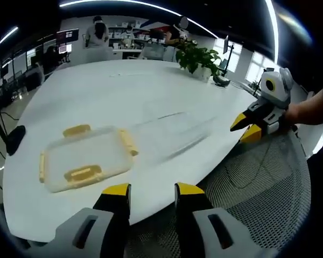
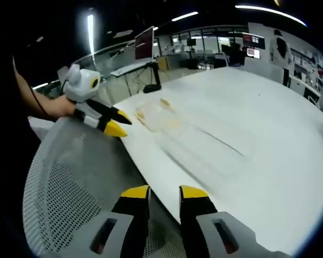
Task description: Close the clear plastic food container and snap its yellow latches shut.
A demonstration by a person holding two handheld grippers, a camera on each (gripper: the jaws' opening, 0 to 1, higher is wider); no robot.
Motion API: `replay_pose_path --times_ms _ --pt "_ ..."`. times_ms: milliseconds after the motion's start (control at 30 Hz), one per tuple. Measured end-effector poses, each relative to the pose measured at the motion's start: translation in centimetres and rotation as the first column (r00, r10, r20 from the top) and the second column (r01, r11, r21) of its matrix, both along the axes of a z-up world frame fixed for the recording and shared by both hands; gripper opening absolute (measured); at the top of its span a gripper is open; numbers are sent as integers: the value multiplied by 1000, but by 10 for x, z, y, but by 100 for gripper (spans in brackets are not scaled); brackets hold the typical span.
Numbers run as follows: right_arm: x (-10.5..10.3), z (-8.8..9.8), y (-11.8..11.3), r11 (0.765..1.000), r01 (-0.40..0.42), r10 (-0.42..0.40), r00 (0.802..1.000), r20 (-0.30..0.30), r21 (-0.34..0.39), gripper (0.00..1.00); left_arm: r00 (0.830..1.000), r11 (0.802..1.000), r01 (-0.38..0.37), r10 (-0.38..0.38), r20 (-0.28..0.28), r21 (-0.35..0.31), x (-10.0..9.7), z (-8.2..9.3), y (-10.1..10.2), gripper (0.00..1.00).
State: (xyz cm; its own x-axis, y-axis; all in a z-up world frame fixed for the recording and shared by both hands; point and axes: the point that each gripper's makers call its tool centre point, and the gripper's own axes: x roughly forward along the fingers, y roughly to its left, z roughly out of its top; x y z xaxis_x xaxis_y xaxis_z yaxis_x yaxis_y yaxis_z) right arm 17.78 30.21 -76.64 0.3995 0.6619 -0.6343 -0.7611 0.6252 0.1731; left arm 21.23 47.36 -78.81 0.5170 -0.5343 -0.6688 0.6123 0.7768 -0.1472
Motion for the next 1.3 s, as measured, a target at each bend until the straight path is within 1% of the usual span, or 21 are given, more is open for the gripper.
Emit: replay_pose_path --times_ms 67,167,367,467,600,700,733,800,867,933,1000,1067,1100,1133,1167,1200,1233,1267,1300 --pt "-1 0 1 1000 -4 4 1000 -2 -3 19 1000 1000 3 -3 3 -3 -1 1 0 31" --pt "-1 3 2 1000 -2 2 1000 3 16 19 1000 1000 3 -3 -1 1 -1 0 0 31" --pt "-1 3 2 1000 -12 12 1000 2 13 18 1000 1000 0 0 2 -6 0 1 0 30" --pt "-2 0 1 1000 -5 6 1000 -17 9 18 1000 1000 10 -10 3 -4 -2 1 -2 29" --pt "-4 3 5 999 -26 26 1000 -10 20 18 1000 1000 2 -2 1 -5 0 1 0 29" --pt "-6 3 7 999 -33 34 999 -18 26 18 1000 1000 7 -7 -5 8 -3 0 1 29" --pt "-7 0 6 999 -31 31 999 -34 20 18 1000 999 19 -20 12 27 -3 1 2 28" --pt "-5 -1 6 999 -28 29 999 -29 17 18 1000 999 22 -22 15 24 -2 2 0 26" --pt "-1 1 5 1000 -12 13 999 -35 26 18 1000 1000 9 -9 8 17 1 1 2 27" --pt "2 3 4 999 0 1 1000 -27 39 19 1000 1000 2 -2 4 5 0 2 3 28" --pt "3 3 3 999 15 -13 999 -34 46 19 1000 1000 10 -10 3 10 -1 1 2 28" --pt "5 5 3 999 22 -21 999 -33 49 19 1000 1000 20 -20 -11 10 -1 0 1 29" --pt "8 11 5 995 53 -50 998 -35 80 19 998 998 61 -61 -1 26 -2 0 -2 29" --pt "11 16 6 991 70 -66 997 -41 113 19 998 997 66 -66 9 28 -2 1 -3 29" --pt "14 19 4 988 79 -75 997 -36 129 20 999 998 54 -54 -7 20 -2 0 -1 29" --pt "15 18 1 989 80 -77 997 -33 122 20 999 999 44 -44 -19 7 -3 0 -1 29" --pt "17 17 0 988 91 -86 995 -43 124 20 999 999 44 -44 -14 4 -3 0 -1 29" --pt "17 15 -1 984 117 -106 991 -85 137 20 999 999 42 -42 -10 -1 -2 2 -2 29" --pt "20 14 -3 984 115 -104 991 -84 136 20 999 999 42 -42 -8 -7 -1 3 -3 29"
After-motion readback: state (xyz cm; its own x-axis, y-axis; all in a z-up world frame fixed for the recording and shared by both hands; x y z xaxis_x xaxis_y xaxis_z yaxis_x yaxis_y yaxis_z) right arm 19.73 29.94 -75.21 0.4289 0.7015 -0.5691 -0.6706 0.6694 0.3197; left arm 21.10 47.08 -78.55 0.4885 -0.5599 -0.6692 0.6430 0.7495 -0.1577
